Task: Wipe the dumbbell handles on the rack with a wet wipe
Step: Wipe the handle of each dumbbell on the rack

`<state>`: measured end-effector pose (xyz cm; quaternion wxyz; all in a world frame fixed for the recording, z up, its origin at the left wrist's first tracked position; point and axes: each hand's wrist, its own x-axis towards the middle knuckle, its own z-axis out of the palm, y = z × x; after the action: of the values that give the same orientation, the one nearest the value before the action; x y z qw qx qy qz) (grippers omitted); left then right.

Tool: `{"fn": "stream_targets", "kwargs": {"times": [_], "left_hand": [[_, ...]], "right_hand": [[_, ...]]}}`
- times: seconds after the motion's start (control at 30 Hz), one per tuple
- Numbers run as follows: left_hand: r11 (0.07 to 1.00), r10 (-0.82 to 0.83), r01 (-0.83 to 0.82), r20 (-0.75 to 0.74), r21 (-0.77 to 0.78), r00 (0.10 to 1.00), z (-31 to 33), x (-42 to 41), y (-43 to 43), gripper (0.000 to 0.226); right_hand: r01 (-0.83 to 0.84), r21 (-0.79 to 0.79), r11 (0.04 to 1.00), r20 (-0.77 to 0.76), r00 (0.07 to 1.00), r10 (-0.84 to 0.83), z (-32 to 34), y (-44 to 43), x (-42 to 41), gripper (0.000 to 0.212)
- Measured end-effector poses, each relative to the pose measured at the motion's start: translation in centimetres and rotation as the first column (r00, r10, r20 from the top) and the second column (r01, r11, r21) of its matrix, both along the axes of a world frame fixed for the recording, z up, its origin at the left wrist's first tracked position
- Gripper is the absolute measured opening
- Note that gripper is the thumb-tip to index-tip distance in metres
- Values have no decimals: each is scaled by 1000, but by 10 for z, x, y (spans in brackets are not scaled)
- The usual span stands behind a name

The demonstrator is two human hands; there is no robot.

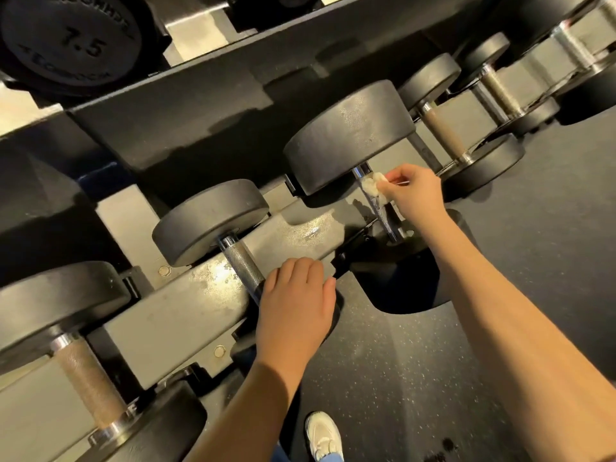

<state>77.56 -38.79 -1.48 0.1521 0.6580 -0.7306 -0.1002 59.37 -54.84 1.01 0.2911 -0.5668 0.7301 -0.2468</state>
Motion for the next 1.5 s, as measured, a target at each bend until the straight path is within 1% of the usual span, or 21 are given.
{"fn": "stream_targets", "kwargs": {"times": [0.07, 0.13, 0.17, 0.2, 0.23, 0.3, 0.33, 0.37, 0.47, 0.53, 0.6, 0.63, 0.67, 0.73, 0.83, 0.93, 1.0, 1.13, 1.27, 1.33, 1.5], "left_hand": [[1000, -6, 6, -3, 4, 1000, 1, 0, 0, 41], [1000, -15, 15, -2, 17, 1000, 2, 0, 0, 41], [1000, -20, 20, -1, 23, 1000, 3, 0, 0, 41], [999, -26, 26, -1, 25, 1000, 4, 0, -1, 41], [999, -33, 33, -3, 25, 999, 4, 0, -1, 41], [999, -44, 44, -7, 24, 999, 4, 1, -1, 41], [999, -46, 46, -8, 20, 999, 3, 2, -1, 41], [999, -47, 47, -10, 19, 999, 3, 2, -1, 42], [999, -35, 37, -48, 27, 998, 0, 3, -1, 42], [999, -16, 18, -76, 31, 997, -2, 5, -2, 41], [999, -15, 17, -58, 27, 998, 0, 3, -4, 42], [1000, -24, 25, -45, 20, 999, 3, 1, -7, 42], [999, -37, 38, -45, 11, 998, 8, -3, -13, 42], [997, -73, 72, -101, -14, 992, 24, -17, -35, 44], [990, -100, 82, -165, -116, 981, 54, -44, -86, 41], [965, -140, 117, -83, -236, 987, 73, -67, -137, 38], [954, -182, 177, 4, -243, 983, 81, -76, -167, 41], [965, -244, 260, 249, -30, 937, 90, -85, -218, 50], [953, -295, 294, 440, 71, 848, 92, -92, -247, 61], [944, -323, 317, 466, 92, 824, 92, -94, -250, 66], [945, -321, 315, 461, 91, 827, 94, -94, -249, 68]], "right_hand": [[-54, 78, 996, -126, 990, 63, -1, 6, -7, 8], [-92, 171, 981, -282, 949, 138, -1, 13, -13, 19], [-96, 202, 975, -322, 933, 158, -1, 14, -14, 23], [-96, 207, 974, -333, 929, 162, -1, 13, -15, 22], [-94, 174, 980, -304, 942, 144, -1, 11, -13, 18], [-37, 54, 998, -134, 990, 44, -3, 3, -5, 5], [1, 8, 1000, -55, 998, -1, -4, -1, 1, 6], [25, -14, 1000, -17, 1000, -26, -5, -4, 6, 10], [-10, -3, 1000, -55, 998, 10, -7, -7, 6, 14], [-127, 78, 989, -157, 978, 138, -4, -7, -6, 8], [-264, 211, 941, -324, 890, 322, 1, -8, -16, 7], [-308, 243, 920, -369, 848, 382, 2, -9, -19, 8], [-326, 252, 911, -382, 832, 403, 2, -11, -23, 9], [-316, 217, 924, -356, 855, 376, 1, -15, -30, 9], [-309, 52, 950, -286, 907, 310, -2, -22, -41, 6], [-293, -45, 955, -204, 939, 278, -2, -29, -54, 6], [-271, -51, 961, -151, 954, 260, 0, -34, -64, 6], [-228, -70, 971, -111, 969, 220, 3, -45, -85, 7], [-201, -108, 974, -63, 979, 195, -1, -56, -105, 10], [-196, -145, 970, -70, 980, 188, -5, -61, -112, 9], [-150, -180, 972, -62, 988, 141, -10, -77, -122, 10]]}}
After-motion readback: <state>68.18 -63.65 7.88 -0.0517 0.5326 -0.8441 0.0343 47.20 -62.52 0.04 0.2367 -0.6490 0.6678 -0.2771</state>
